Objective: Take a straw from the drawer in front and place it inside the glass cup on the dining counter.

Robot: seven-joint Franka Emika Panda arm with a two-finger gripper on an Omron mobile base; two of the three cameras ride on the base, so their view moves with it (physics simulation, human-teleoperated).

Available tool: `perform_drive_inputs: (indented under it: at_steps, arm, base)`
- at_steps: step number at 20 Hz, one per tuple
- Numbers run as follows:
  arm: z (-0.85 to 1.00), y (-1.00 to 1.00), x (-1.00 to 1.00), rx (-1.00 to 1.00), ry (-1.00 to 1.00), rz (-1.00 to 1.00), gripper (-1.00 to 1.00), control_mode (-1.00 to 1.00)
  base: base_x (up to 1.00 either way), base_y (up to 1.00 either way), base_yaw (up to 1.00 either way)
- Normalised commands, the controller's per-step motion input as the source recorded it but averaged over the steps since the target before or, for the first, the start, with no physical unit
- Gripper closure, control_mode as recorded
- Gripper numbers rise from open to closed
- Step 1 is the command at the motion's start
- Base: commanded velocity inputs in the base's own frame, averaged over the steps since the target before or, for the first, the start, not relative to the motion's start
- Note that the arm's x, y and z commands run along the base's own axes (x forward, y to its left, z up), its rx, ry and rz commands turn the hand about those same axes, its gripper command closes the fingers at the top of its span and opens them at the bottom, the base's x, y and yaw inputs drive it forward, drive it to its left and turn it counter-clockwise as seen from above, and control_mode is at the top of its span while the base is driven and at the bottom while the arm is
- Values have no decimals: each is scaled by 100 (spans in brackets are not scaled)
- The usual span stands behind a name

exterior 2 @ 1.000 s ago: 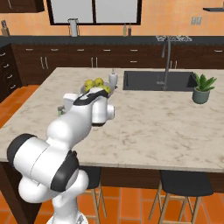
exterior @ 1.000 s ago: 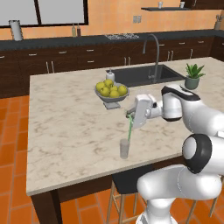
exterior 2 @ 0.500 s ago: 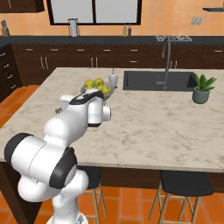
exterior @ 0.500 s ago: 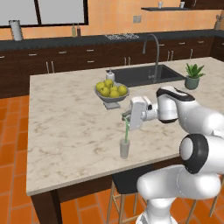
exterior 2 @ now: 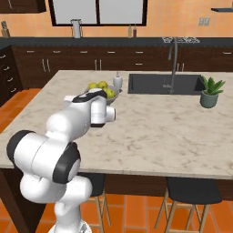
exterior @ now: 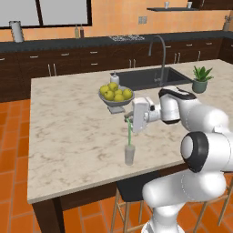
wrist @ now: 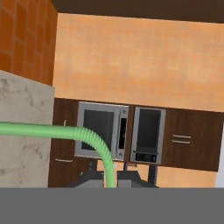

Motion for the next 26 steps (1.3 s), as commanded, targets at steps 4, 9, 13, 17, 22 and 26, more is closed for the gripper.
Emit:
perform_drive_inputs:
  at_steps: [4,9,13,17,22,26]
  arm:
    - [-33,0,15,0,-5,0,100,-100]
    - [-44,0,4,0,-2,0,100,-100]
    - [-47,0,2,0,-1,0,100,-100]
    - [-46,0,10,0,-1,0,100,-100]
    - [-43,0,12,0,-1,0,100,-100]
    - [-51,0,2,0,0,1,100,-100]
  base:
    - [0,0,0]
    - [0,0,0]
    - [0,0,0]
    - [0,0,0]
    - [0,0,0]
    - [0,0,0]
